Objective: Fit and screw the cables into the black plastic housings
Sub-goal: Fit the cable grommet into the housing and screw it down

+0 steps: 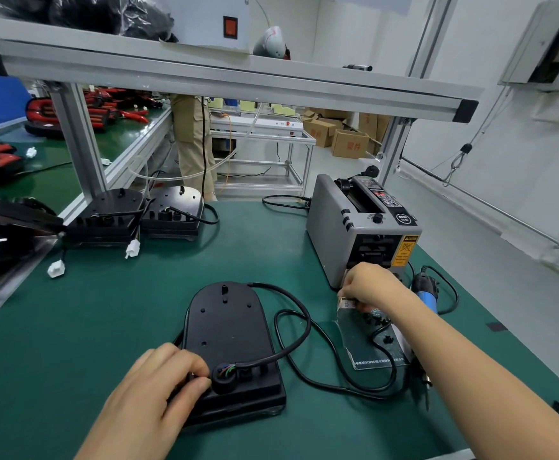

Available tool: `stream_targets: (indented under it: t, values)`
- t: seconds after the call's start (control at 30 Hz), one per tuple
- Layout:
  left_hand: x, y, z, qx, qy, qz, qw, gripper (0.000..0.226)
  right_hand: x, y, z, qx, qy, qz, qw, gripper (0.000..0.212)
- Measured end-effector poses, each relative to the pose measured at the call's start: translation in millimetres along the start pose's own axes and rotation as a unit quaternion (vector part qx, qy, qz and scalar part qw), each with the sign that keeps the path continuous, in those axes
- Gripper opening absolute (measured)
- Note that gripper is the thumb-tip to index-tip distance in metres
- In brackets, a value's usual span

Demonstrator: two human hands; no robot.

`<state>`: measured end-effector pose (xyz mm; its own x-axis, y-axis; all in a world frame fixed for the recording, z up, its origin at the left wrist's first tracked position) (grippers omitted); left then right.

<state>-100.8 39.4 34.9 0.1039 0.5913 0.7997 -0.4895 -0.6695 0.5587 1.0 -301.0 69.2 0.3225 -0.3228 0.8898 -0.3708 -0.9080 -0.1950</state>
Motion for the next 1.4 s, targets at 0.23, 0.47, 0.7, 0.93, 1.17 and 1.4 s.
stream_targets:
  t: [0.23,0.47,0.7,0.93,1.17,1.4]
  values:
    - [3.4,1.9,0.0,-0.015,-0.007,-0.008,1.000,0.007,-16.5,-1.3,-3.4,0.070,-0.033,0.091,0.993,0.024]
    - [4.2,5.3,-0.6,0.002,-0.014,-0.007,1.000,0.009,-16.3,-16.7,-4.8,0.115,-0.011,0.046,0.992,0.011]
    - [3.0,3.7,0.3,-0.009,-0.005,-0.005,1.000,0.003,-2.5,-7.7,-16.1,0.110,0.018,0.002,0.994,0.016]
    - [3.2,5.2,0.8,0.004,-0.002,0.011,1.000,0.019,-26.3,-25.1,-14.8,0.126,0.039,-0.182,0.975,0.025]
    - [7.4,5.5,2.7,0.001,-0.014,0.006,1.000,0.023,-25.8,-10.9,-25.1,0.169,0.073,0.009,0.983,0.010]
    - [10.5,32.2,20.1,-0.060,0.038,0.054,0.996,0.028,-29.4,-12.2,-78.8,0.157,-0.028,0.588,0.793,0.011]
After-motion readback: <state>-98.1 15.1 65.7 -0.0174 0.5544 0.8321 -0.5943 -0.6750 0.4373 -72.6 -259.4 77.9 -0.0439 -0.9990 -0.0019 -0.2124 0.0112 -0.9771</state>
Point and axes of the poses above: each hand's wrist, its own z-axis towards the middle knuckle, its own x-axis out of the back of the hand, y = z × x, the point moved 1 cm from there along z, towards the middle knuckle, and after that the axes turned 10 degrees about -y, right-handed, at the moved point
